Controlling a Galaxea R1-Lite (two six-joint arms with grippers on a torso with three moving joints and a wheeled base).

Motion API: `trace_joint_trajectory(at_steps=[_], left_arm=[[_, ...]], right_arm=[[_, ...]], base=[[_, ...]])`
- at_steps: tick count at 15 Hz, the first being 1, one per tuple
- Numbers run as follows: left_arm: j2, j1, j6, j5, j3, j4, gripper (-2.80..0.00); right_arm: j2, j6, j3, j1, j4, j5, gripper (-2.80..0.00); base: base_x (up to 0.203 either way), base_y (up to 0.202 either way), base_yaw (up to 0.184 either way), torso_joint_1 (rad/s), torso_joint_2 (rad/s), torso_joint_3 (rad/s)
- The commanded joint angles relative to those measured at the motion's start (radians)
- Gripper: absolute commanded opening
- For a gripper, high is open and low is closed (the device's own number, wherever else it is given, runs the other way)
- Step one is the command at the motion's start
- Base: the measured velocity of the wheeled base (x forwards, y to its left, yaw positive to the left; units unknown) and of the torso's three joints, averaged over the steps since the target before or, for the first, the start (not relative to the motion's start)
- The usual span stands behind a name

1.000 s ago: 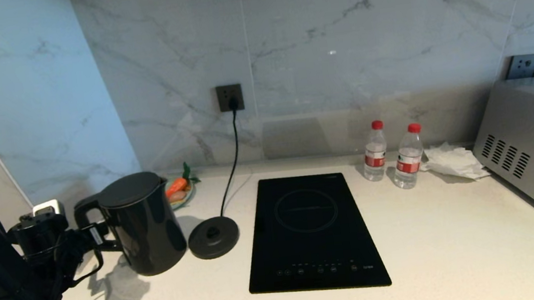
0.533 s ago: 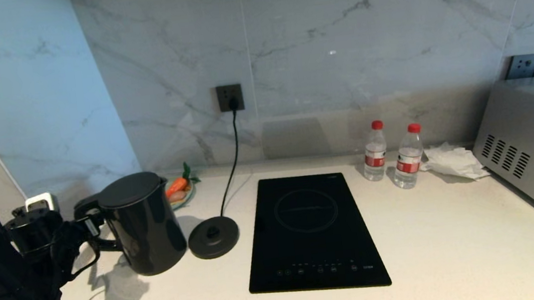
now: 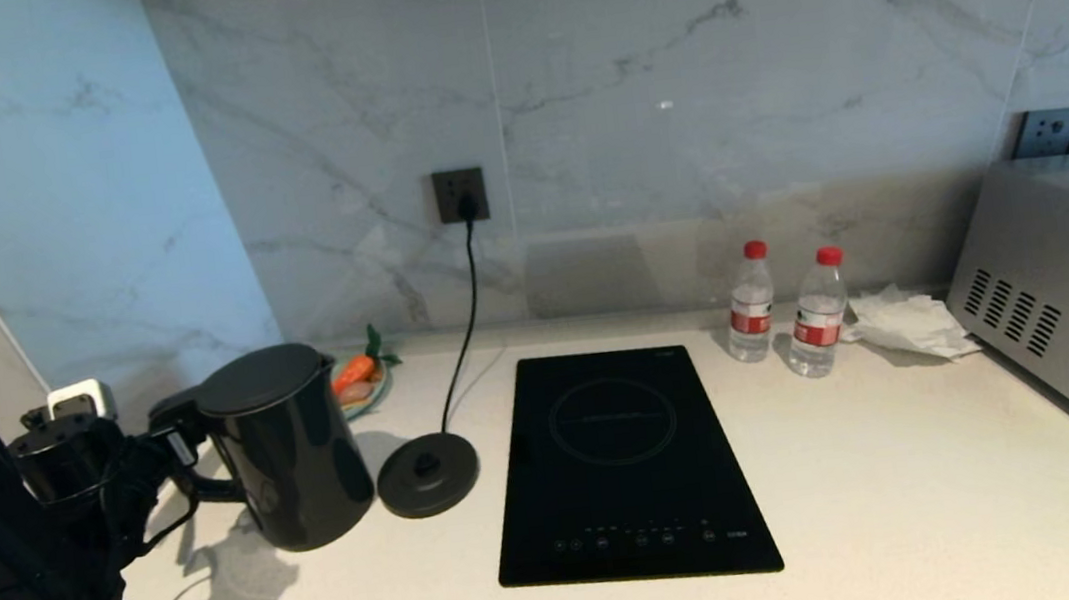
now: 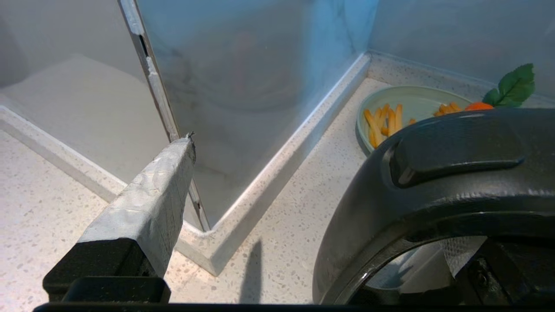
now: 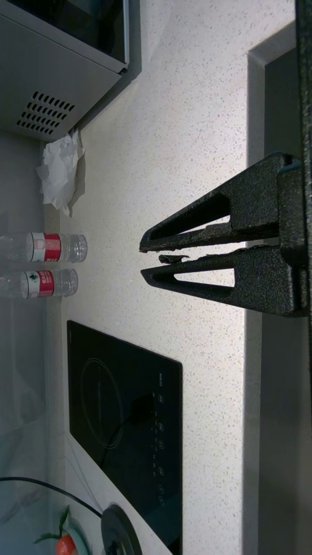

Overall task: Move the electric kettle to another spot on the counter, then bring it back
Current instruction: Grab the kettle

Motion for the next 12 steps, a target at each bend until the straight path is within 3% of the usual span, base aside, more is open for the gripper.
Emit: trace_joint_trajectory(at_steps=[1,7,8,12], left_arm=[[-0.004,-0.002,-0.002,0.002,-0.004,-0.011,0.00],[-0.001,-0.005,-0.002,0.003,-0.008,-0.008,0.00],[0.004,-0.005,-0.002,0.003,-0.004,-0.008,-2.80],[0.010,-0.003,-0.002,0.003,-0.002,-0.014,-2.80]], right_arm=[[0.000,0.000,0.000,0.000,-0.001,0.000,-2.80],[0.000,0.000,0.000,0.000,-0.001,0.000,-2.80],[0.000,0.000,0.000,0.000,-0.001,0.000,-2.80],[0.000,0.000,0.001,0.000,-0.001,0.000,-2.80]], base=[[0.000,0.000,0.000,0.000,0.00,0.000],[0.000,0.000,0.000,0.000,0.00,0.000],[0.000,0.000,0.000,0.000,0.00,0.000],[0.000,0.000,0.000,0.000,0.00,0.000]])
